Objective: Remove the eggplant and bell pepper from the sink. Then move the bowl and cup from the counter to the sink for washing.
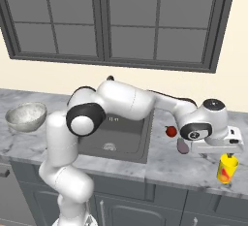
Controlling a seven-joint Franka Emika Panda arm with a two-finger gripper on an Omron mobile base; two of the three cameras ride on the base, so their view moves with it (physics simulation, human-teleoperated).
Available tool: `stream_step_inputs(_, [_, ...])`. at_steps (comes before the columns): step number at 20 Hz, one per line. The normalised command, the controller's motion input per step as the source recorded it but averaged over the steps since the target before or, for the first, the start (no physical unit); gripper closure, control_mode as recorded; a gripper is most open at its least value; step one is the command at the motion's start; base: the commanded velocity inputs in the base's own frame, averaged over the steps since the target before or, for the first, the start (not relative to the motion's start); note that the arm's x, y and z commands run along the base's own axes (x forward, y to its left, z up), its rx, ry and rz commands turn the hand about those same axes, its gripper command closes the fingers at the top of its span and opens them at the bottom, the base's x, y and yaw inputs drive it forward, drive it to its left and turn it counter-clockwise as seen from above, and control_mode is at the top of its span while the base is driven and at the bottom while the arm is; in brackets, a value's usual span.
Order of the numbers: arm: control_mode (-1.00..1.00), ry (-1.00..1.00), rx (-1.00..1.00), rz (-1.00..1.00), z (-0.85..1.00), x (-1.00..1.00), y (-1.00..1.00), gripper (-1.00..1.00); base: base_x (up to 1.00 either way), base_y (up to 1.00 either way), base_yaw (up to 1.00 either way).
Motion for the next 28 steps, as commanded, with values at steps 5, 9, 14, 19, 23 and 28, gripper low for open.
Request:
stream_step_inputs(5, [-1.0,0.01,0.0,0.0,-0.15,0.08,-0.02,-1.0,0.0,0.0,0.0])
stream_step_inputs(9, [-1.0,0.02,0.01,0.0,-0.12,0.11,-0.06,-1.0,0.0,0.0,0.0])
stream_step_inputs(14, [-1.0,0.04,0.02,0.0,-0.12,0.1,-0.1,-1.0,0.0,0.0,0.0])
stream_step_inputs(19, [-1.0,0.04,0.02,0.0,-0.12,0.1,-0.14,-1.0,0.0,0.0,0.0])
stream_step_inputs(23, [-1.0,0.03,0.04,0.0,-0.1,0.09,-0.15,-1.0,0.0,0.0,0.0])
stream_step_inputs(28, [-1.0,0.01,0.05,0.0,-0.08,0.05,-0.19,-1.0,0.0,0.0,0.0])
